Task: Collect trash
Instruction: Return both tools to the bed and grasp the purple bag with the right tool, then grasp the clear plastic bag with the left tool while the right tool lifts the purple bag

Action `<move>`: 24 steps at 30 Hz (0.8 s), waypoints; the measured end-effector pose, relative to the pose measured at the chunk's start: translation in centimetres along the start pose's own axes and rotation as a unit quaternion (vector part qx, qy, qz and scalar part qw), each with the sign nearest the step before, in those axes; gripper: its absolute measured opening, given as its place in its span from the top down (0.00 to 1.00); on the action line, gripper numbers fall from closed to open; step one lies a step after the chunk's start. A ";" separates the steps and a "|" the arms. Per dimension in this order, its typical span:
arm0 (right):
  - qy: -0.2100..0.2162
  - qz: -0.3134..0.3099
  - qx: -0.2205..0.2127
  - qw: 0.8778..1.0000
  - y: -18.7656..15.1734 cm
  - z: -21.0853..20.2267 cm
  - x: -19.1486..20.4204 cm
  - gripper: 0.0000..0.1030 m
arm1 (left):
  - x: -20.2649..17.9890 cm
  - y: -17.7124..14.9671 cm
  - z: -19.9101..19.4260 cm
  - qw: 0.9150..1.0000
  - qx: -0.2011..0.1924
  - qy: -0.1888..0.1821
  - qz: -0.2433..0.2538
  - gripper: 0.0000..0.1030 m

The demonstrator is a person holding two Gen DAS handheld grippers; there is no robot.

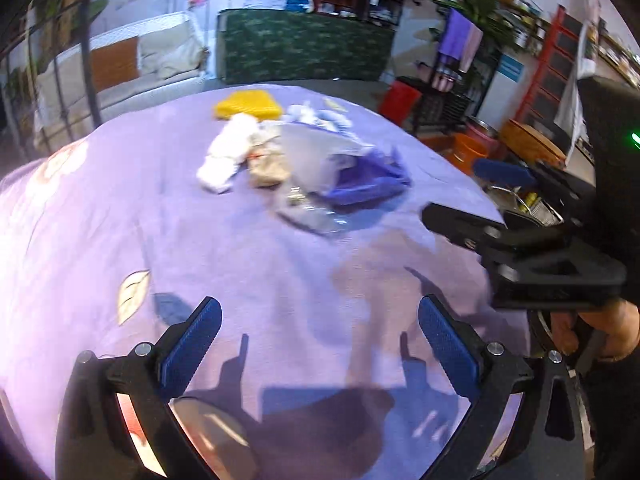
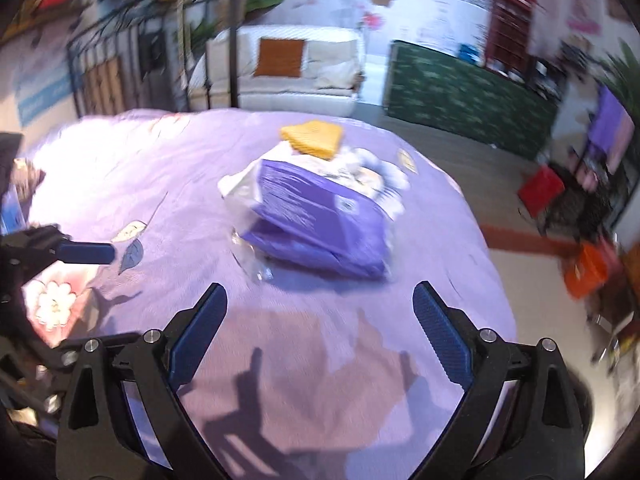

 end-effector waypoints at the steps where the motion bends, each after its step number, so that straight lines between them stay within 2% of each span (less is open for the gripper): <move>1: 0.001 -0.007 0.000 1.000 0.4 0.5 0.2 0.12 | 0.5 -0.1 0.0 1.000 0.002 0.003 -0.003 0.06; 4: -0.004 -0.031 0.006 1.000 1.5 2.6 0.9 0.14 | 1.9 -0.5 0.1 1.000 0.006 0.006 -0.010 0.06; 7: -0.020 -0.061 0.015 0.998 1.5 4.5 0.9 0.23 | 2.5 -0.8 0.2 1.000 0.009 0.005 -0.015 0.06; 10: -0.034 -0.082 0.016 0.996 1.3 5.6 0.8 0.48 | 3.0 -0.9 0.5 1.000 0.015 0.000 -0.019 0.06; 11: -0.032 -0.080 0.016 0.996 1.2 5.7 0.7 0.67 | 3.1 -0.9 0.6 1.000 0.016 -0.001 -0.021 0.06; 12: -0.031 -0.071 0.018 0.997 1.1 5.7 0.4 0.77 | 3.2 -0.9 0.7 1.000 0.018 -0.004 -0.022 0.06; 16: -0.033 -0.048 -0.005 0.998 1.3 3.9 -0.6 0.86 | 3.8 -0.6 1.3 1.000 0.021 -0.005 -0.019 0.06; 17: -0.036 -0.046 -0.009 0.998 1.4 3.5 -0.7 0.93 | 3.7 -0.4 1.5 1.000 0.022 -0.006 -0.017 0.06; 24: -0.047 -0.006 -0.053 0.998 2.4 -1.3 -2.5 0.97 | 2.5 1.0 3.0 1.000 0.028 -0.008 -0.002 0.06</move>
Point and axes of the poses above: each gripper's, at about its wrist camera, not at the fingertips, and z roughly the way its jaws point, x to its left, y to its top, the point moved 8 cm from there along z, roughly the way its jaws point, and after that the axes turned 6 degrees about -x, right-handed, at the moved point
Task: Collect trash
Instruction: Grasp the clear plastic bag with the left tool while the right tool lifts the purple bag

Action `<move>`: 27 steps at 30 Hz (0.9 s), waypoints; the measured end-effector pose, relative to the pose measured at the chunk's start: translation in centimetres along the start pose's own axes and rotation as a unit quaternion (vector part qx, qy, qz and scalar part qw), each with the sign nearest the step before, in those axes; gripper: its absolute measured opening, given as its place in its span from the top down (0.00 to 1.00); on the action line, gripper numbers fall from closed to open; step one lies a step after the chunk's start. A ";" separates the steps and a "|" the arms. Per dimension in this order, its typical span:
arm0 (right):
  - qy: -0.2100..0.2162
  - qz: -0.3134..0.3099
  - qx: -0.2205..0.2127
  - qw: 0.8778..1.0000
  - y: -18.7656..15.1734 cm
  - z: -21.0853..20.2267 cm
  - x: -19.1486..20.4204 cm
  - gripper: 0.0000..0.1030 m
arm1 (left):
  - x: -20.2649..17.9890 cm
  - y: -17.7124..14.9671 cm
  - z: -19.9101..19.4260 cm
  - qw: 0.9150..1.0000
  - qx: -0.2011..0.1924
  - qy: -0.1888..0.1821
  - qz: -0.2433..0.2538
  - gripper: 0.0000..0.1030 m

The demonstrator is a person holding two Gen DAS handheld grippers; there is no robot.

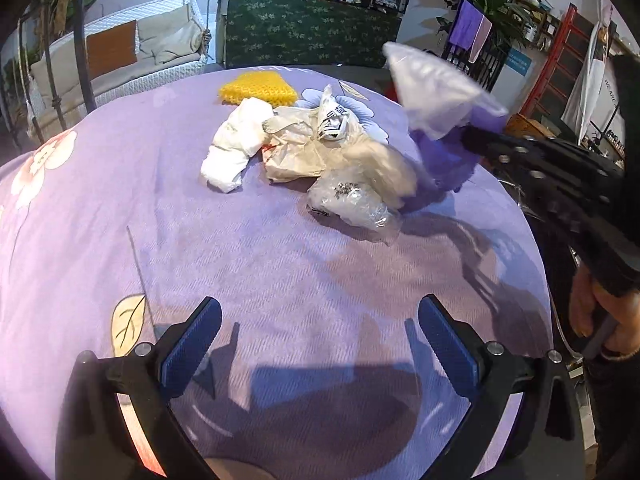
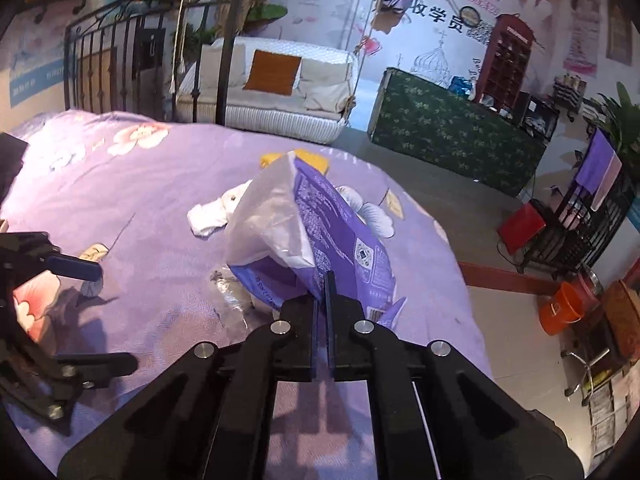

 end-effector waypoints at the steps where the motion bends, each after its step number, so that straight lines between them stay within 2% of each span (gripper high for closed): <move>1: -0.002 0.006 -0.004 1.000 0.1 -0.6 -0.4 0.97 | -0.1 0.3 0.3 1.000 0.001 -0.001 0.001 0.06; 9: -0.016 0.046 -0.035 0.998 1.3 -5.3 -2.9 0.98 | -0.9 2.9 3.3 1.000 0.017 -0.008 0.013 0.06; 16: -0.029 0.081 -0.046 0.995 1.3 -8.3 -4.8 0.98 | -1.0 4.6 6.6 0.999 0.034 -0.020 -0.013 0.07; 18: -0.032 0.089 -0.047 0.994 0.8 -8.8 -5.1 0.98 | -0.9 4.9 7.1 0.999 0.031 -0.013 -0.017 0.12; 19: -0.032 0.094 -0.047 0.994 0.6 -9.2 -5.3 0.98 | -0.9 4.9 7.3 0.999 0.033 -0.011 -0.019 0.24; 20: -0.033 0.097 -0.047 0.994 0.3 -9.3 -5.4 0.98 | -0.8 4.7 7.5 0.999 0.039 -0.009 -0.024 0.42; 21: -0.035 0.100 -0.048 0.993 0.1 -9.6 -5.6 0.98 | -0.6 4.4 7.6 0.998 0.044 -0.009 -0.033 0.47; 27: -0.041 0.128 -0.049 0.990 -1.3 -11.1 -7.0 0.98 | -0.8 4.2 4.8 0.999 0.007 -0.007 -0.033 0.53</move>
Point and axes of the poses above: each gripper's, at about its wrist camera, not at the fingertips, and z roughly the way its jaws point, x to its left, y to its top, the point moved 8 cm from there along z, roughly the way its jaws point, and after that the axes turned 6 degrees about -x, right-handed, at the moved point
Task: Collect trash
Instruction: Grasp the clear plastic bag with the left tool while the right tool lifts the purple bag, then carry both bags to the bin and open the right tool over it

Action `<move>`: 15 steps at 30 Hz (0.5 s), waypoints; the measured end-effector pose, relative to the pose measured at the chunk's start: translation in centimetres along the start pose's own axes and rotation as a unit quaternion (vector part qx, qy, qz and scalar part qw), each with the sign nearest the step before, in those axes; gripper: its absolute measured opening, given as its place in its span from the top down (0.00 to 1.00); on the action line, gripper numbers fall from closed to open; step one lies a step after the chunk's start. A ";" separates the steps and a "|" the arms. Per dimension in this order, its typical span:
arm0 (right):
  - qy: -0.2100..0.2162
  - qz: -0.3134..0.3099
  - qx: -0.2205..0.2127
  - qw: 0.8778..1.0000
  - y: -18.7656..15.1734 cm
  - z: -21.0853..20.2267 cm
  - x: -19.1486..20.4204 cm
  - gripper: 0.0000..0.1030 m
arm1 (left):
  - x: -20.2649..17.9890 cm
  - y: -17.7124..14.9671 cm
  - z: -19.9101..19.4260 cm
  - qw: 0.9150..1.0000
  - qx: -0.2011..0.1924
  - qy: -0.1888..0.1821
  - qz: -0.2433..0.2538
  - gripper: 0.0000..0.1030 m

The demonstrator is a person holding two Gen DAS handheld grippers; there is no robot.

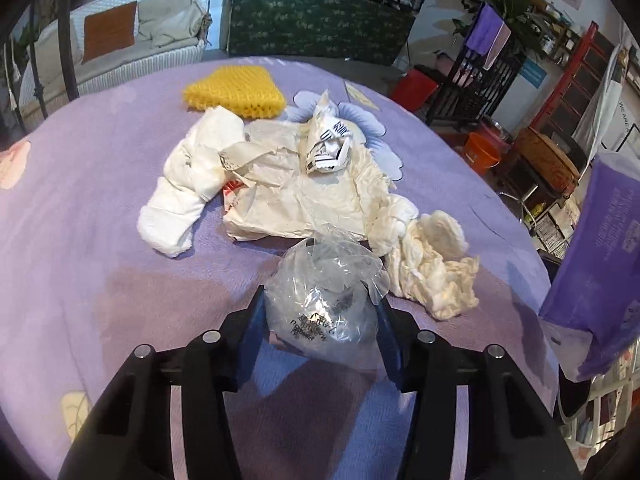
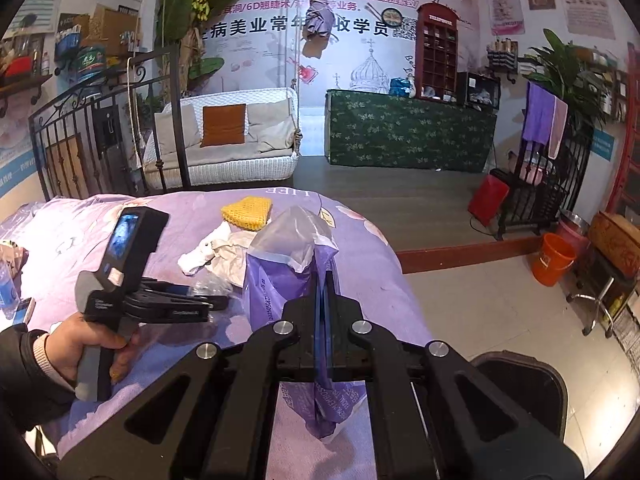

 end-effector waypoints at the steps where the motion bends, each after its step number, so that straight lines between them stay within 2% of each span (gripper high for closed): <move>1: -0.001 0.004 0.000 1.000 -0.1 -0.3 -0.2 0.98 | -0.1 0.0 -0.6 1.000 -0.007 -0.001 0.004 0.53; 8: -0.017 0.052 -0.004 0.999 -1.1 -2.2 -2.9 0.98 | -2.5 -0.4 -5.2 0.998 -0.052 -0.023 0.021 0.53; 15: -0.052 0.082 -0.008 0.995 -2.5 -5.1 -5.9 0.98 | -7.8 -1.1 -7.3 0.994 -0.071 -0.072 0.042 0.53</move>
Point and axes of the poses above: each gripper's, at about its wrist camera, not at the fingertips, and z roughly the way its jaws point, x to its left, y to its top, the point moved 8 cm from there along z, roughly the way its jaws point, and after that the axes turned 6 degrees about -x, right-handed, at the moved point
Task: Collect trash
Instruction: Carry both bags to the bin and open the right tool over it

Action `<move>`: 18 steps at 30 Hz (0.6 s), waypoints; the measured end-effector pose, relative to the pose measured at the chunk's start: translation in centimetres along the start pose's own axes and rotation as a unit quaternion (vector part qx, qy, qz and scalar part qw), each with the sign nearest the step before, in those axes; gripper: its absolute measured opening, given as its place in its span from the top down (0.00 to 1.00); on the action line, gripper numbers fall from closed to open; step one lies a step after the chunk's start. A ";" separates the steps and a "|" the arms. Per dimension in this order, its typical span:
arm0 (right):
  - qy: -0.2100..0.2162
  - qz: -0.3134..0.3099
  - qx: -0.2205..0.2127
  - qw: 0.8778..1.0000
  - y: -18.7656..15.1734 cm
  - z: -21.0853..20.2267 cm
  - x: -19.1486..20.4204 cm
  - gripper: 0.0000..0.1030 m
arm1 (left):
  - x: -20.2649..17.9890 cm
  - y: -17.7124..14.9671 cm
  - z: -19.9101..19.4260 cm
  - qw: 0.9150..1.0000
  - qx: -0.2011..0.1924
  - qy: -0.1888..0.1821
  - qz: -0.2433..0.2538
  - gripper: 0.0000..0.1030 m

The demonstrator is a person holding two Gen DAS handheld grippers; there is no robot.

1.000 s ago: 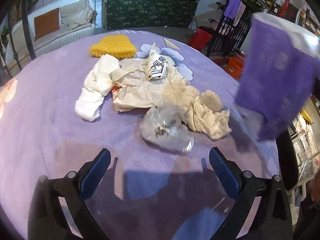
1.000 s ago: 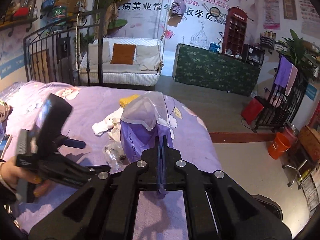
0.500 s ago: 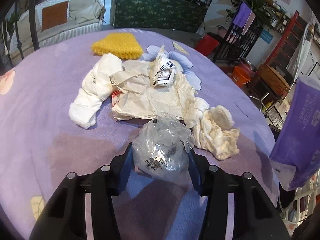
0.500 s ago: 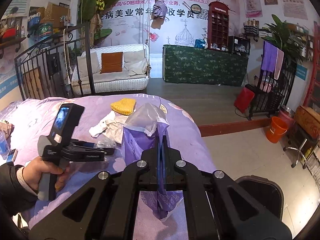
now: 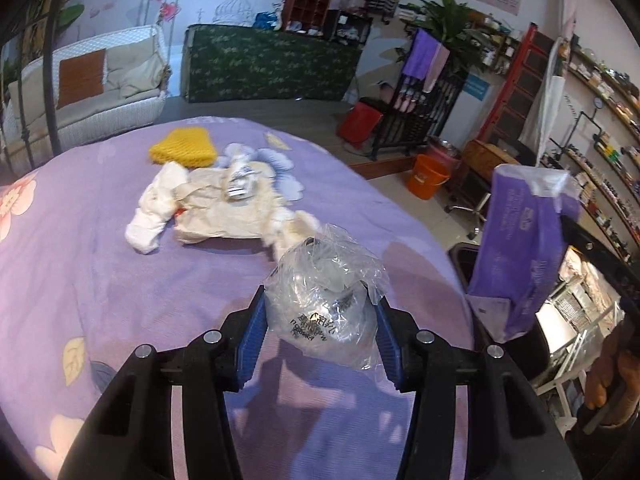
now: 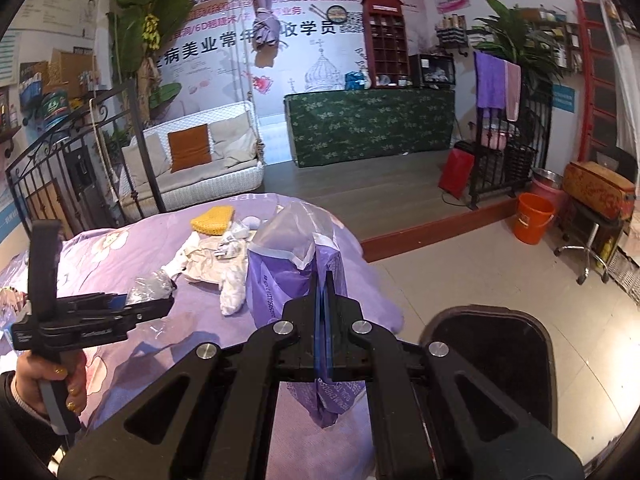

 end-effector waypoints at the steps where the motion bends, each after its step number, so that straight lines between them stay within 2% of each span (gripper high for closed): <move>1: -0.009 0.004 -0.001 1.000 -0.2 -0.5 -0.8 0.98 | -1.1 -0.1 -0.2 1.000 -0.002 -0.012 0.005 0.53; 8: -0.073 0.036 0.014 0.997 -2.0 -2.6 -6.3 0.98 | -7.8 -0.9 0.6 0.996 0.003 -0.081 0.036 0.53; 13: -0.110 0.080 0.057 0.989 -4.9 -2.0 -11.1 0.98 | -12.1 -1.8 2.1 0.991 0.016 -0.114 0.070 0.53; 18: -0.121 0.126 0.107 0.979 -9.0 0.0 -14.0 0.98 | -15.5 -3.1 4.0 0.985 0.042 -0.141 0.091 0.53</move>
Point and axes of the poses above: each gripper's, at about its wrist camera, not at the fingertips, and z roughly the way its jaws point, x to its left, y to its top, the point moved 8 cm from there along z, roughly the way its jaws point, and after that the axes turned 6 degrees about -x, right-handed, at the moved point
